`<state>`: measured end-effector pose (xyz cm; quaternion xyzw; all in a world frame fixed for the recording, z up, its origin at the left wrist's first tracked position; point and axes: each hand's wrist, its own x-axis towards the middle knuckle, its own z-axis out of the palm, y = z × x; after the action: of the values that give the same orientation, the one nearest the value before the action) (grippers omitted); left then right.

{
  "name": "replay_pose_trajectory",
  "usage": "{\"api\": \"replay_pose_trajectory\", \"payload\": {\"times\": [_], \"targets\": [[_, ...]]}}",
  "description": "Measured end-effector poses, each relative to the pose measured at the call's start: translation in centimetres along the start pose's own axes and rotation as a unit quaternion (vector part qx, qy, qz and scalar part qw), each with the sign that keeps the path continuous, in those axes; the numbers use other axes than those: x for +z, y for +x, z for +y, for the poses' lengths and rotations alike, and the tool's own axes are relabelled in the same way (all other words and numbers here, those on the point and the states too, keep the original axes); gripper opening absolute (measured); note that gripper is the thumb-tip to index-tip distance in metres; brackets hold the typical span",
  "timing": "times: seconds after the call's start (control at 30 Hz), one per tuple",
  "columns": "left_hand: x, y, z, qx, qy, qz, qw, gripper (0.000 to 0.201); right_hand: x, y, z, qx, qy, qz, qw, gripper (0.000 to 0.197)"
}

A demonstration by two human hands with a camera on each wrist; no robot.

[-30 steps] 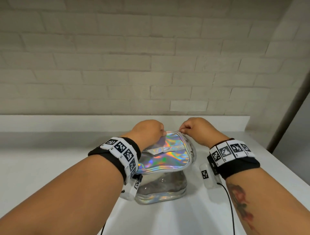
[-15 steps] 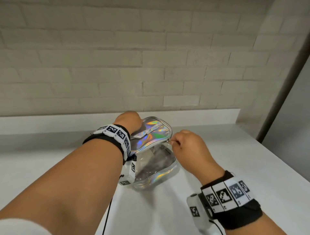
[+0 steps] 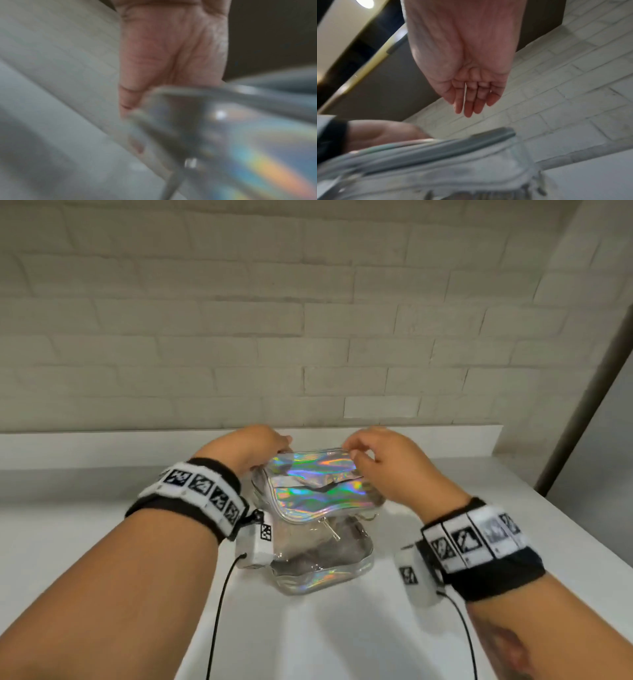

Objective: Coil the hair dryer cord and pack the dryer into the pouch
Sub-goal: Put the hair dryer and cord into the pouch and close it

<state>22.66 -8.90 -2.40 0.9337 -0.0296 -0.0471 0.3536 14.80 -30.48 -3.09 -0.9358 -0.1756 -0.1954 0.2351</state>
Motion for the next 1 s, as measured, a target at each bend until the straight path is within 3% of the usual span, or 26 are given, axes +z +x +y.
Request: {"api": "replay_pose_trajectory", "payload": {"times": [0.03,0.13,0.2,0.27,0.37,0.53,0.63,0.7,0.83,1.0], "targets": [[0.1,-0.8,-1.1,-0.017,-0.100,-0.010,0.995,0.037,0.2,1.2,0.8,-0.007,-0.019,-0.028,0.999,0.030],[1.7,-2.4,-3.7,-0.047,-0.355,-0.006,0.934,0.029,1.9,4.2,1.9,-0.047,-0.041,-0.126,0.990,0.052],[2.7,-3.0,-4.8,-0.034,-0.422,0.005,0.906,0.026,3.4,5.5,1.6,-0.046,-0.060,-0.198,0.977,0.058],[3.1,-3.4,-5.5,-0.027,-0.456,0.017,0.890,0.025,4.7,6.4,1.0,-0.041,-0.091,-0.248,0.964,0.051],[3.2,-3.7,-6.1,-0.007,-0.461,0.020,0.887,0.021,6.0,7.1,0.6,-0.044,-0.114,-0.247,0.961,0.037],[2.2,-2.9,-6.1,0.010,-0.360,0.019,0.933,0.025,6.4,7.5,1.0,-0.023,-0.130,-0.232,0.964,0.034],[1.4,-3.0,-5.9,0.052,-0.203,0.022,0.978,0.025,6.2,7.6,1.1,-0.017,-0.149,-0.225,0.963,0.035],[0.6,-3.2,-5.9,0.084,-0.077,0.044,0.993,0.024,5.8,7.4,1.2,-0.016,-0.173,-0.219,0.960,0.035],[0.3,-4.1,-4.9,0.130,0.132,0.109,0.977,0.030,5.3,7.2,1.7,0.000,-0.205,-0.186,0.961,0.026],[2.8,-6.9,-3.7,0.168,0.204,0.183,0.947,0.029,5.7,7.6,4.0,0.036,-0.257,-0.185,0.948,0.034]]}}
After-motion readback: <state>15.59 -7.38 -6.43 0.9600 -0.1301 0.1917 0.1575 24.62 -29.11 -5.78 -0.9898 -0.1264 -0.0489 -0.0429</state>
